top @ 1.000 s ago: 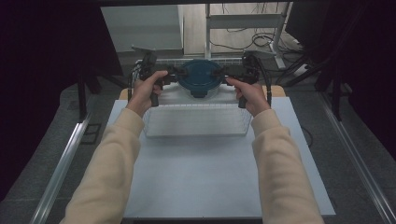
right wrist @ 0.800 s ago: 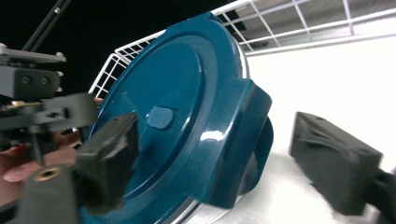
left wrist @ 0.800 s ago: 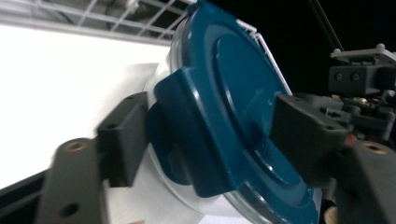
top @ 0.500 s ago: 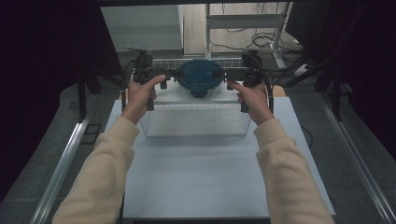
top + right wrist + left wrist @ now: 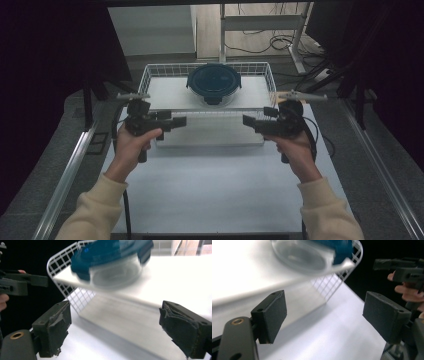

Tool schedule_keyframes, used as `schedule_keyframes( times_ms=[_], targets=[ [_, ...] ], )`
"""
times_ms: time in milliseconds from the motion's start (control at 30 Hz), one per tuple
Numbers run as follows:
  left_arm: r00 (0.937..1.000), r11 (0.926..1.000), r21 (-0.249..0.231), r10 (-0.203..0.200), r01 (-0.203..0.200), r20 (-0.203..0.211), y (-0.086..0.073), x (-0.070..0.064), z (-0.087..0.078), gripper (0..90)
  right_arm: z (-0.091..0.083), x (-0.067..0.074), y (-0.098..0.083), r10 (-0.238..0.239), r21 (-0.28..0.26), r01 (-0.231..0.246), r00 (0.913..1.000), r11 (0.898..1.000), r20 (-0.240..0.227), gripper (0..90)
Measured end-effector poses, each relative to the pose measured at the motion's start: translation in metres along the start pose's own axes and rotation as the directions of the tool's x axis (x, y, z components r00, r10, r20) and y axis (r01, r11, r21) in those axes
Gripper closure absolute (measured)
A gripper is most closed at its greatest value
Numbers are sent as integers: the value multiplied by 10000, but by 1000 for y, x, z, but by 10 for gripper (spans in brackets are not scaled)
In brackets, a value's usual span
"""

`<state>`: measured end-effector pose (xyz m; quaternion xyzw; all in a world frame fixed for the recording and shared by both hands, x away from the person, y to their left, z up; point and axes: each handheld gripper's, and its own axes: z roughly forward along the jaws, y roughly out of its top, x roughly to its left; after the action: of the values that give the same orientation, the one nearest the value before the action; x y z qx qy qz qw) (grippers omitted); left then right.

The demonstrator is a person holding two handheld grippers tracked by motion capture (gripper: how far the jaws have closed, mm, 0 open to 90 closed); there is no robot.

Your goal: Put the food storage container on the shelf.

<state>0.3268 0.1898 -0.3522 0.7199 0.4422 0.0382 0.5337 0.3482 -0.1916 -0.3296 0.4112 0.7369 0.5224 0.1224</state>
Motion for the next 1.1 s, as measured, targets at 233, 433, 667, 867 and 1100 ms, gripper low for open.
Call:
schedule_keyframes(
  times_ms=[233,433,667,867,1100],
  targets=[
    [9981,9985,181,516,-510,-343,-58,-5,-14,190,-26,3,-63,-335,56,335,9994,9994,17,129],
    [9943,9949,870,596,-519,-885,-109,2,-9,195,-33,1,-113,-632,635,613,9976,9961,273,130],
    [9885,9902,1358,509,-314,-1425,-150,13,-9,198,-30,-15,-160,-403,1491,337,9983,9882,410,130],
    [9763,9860,1615,752,-423,-2031,-163,21,-10,205,-26,-23,-178,-237,1860,112,9976,9825,652,140],
    [9765,9873,1509,799,-499,-2003,-164,21,-9,205,-32,-21,-174,-395,1294,288,9959,9912,810,160]
  ],
)
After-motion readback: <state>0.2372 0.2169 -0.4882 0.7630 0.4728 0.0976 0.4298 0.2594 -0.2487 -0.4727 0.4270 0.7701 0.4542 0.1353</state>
